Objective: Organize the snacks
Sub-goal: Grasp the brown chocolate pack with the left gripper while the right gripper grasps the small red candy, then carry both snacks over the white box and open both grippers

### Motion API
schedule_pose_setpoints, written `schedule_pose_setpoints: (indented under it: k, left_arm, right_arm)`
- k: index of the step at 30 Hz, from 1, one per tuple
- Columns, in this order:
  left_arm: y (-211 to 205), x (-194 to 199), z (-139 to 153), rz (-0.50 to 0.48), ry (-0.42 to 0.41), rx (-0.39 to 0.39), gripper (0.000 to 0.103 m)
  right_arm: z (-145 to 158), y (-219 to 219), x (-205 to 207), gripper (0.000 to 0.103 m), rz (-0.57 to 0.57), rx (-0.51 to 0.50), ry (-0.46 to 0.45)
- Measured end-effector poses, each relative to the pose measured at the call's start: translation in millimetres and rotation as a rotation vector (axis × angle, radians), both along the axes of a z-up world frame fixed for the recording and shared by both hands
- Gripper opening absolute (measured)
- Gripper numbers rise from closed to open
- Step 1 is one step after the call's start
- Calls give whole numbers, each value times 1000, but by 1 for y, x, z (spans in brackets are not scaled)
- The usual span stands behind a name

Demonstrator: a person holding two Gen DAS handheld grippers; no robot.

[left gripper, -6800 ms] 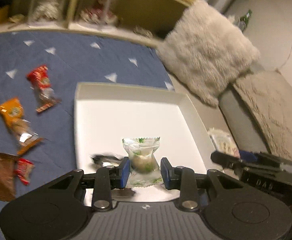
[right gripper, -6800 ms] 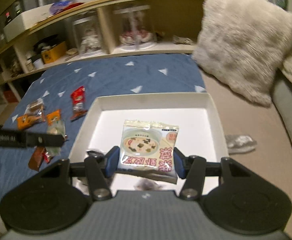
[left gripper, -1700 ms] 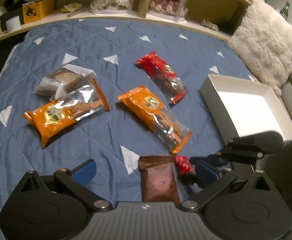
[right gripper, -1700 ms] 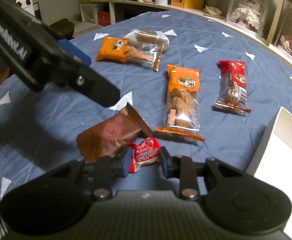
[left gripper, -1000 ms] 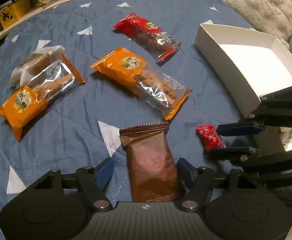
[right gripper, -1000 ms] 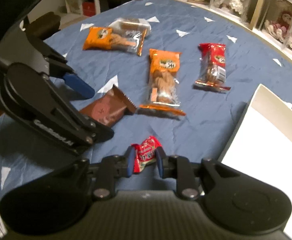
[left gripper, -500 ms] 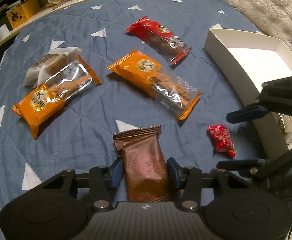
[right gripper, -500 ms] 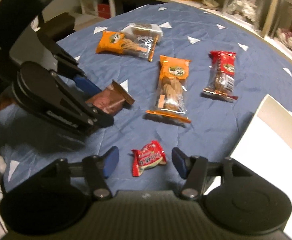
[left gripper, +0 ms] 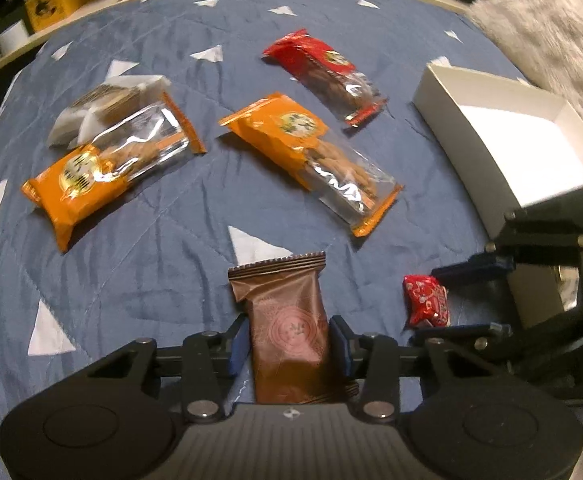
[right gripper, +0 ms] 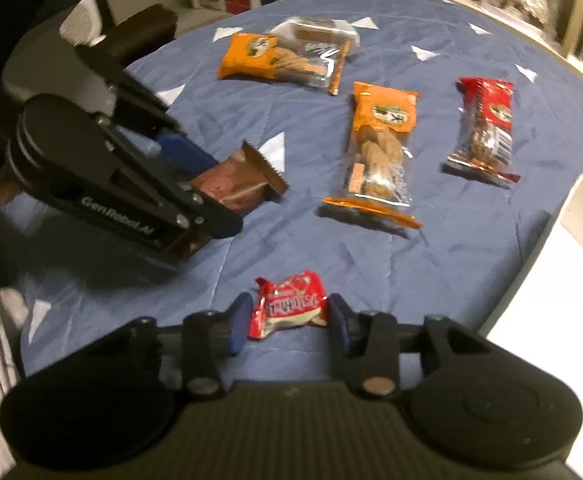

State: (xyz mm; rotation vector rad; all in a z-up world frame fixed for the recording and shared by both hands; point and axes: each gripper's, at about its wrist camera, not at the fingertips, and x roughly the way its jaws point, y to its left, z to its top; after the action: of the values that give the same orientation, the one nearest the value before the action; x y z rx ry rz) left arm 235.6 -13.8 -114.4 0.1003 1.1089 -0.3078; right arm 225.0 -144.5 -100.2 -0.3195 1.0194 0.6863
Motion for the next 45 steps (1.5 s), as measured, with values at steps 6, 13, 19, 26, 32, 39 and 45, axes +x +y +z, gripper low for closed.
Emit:
schedule_pose_setpoints:
  k: [6,13,19,26,32,39,45]
  left_arm:
    - [10,-2,6,90,-3,-63,43]
    - [12,-7,21,134,-57,-90,43]
    - [8,-13,41,143,-103,-142,43]
    - [-14,-13,70,123,-149,-209,43]
    - [-50,-8,89,68,-185,-251,43]
    - [-102,6,108,1,-218,-268,43]
    - [-142,19,106,-35,-198,-273,43]
  right_arm:
    - [2,0,-4,40,-60,2,-6]
    - [12,-8,-8,40,-145,2,-48]
    - [35,-26,-12,39,-279,40,-107]
    - [63,-59,-20,40,-433,66,-159]
    - [86,-92,-32,40,-531,82,-211]
    - [98,-123,-46,40,-617,86,-232]
    - [97,-155,-50,40,-709,97,-229]
